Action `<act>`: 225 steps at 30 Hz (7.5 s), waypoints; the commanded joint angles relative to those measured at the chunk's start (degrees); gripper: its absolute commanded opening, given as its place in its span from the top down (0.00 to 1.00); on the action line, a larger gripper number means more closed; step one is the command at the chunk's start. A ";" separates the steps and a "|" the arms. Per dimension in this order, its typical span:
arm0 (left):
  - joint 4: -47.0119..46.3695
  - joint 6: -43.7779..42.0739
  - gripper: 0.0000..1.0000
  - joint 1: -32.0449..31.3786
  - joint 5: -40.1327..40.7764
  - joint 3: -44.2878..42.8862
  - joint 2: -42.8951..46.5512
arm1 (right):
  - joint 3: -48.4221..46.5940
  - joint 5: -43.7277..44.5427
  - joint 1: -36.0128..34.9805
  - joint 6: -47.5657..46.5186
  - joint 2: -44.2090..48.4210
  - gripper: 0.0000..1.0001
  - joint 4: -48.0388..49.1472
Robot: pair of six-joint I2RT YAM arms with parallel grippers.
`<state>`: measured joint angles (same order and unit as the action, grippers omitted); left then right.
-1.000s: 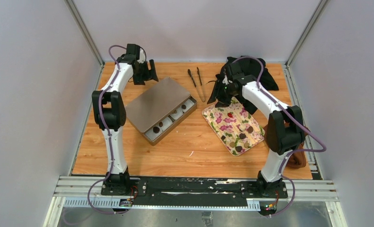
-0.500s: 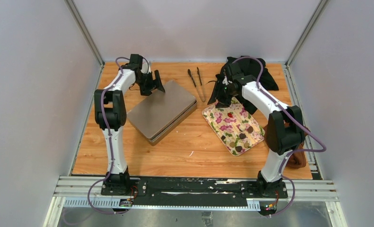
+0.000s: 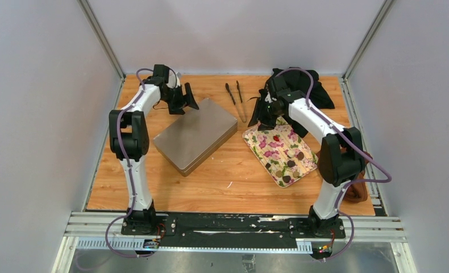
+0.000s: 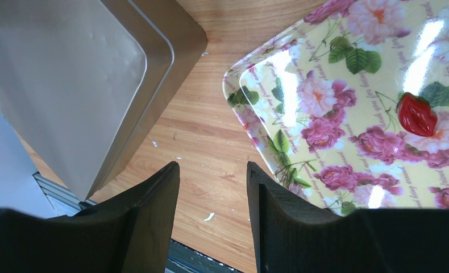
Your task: Pack the chocolate
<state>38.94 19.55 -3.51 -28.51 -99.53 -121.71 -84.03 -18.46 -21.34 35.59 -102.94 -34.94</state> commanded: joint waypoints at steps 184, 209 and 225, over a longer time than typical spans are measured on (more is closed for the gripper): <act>8.19 6.96 1.00 -13.45 14.28 38.08 49.53 | -39.57 27.15 -16.53 -9.25 -17.99 1.00 -18.17; 10.94 5.94 0.97 0.77 22.31 31.54 50.06 | -25.80 14.24 -36.25 -9.47 -11.71 1.00 -5.92; 4.04 5.32 0.96 8.85 18.69 30.69 40.63 | -35.24 16.92 -41.49 -9.95 -18.66 1.00 -8.19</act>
<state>44.64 25.61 5.13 -9.87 -65.87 -81.28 -114.80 -3.42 -62.92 26.70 -120.81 -41.76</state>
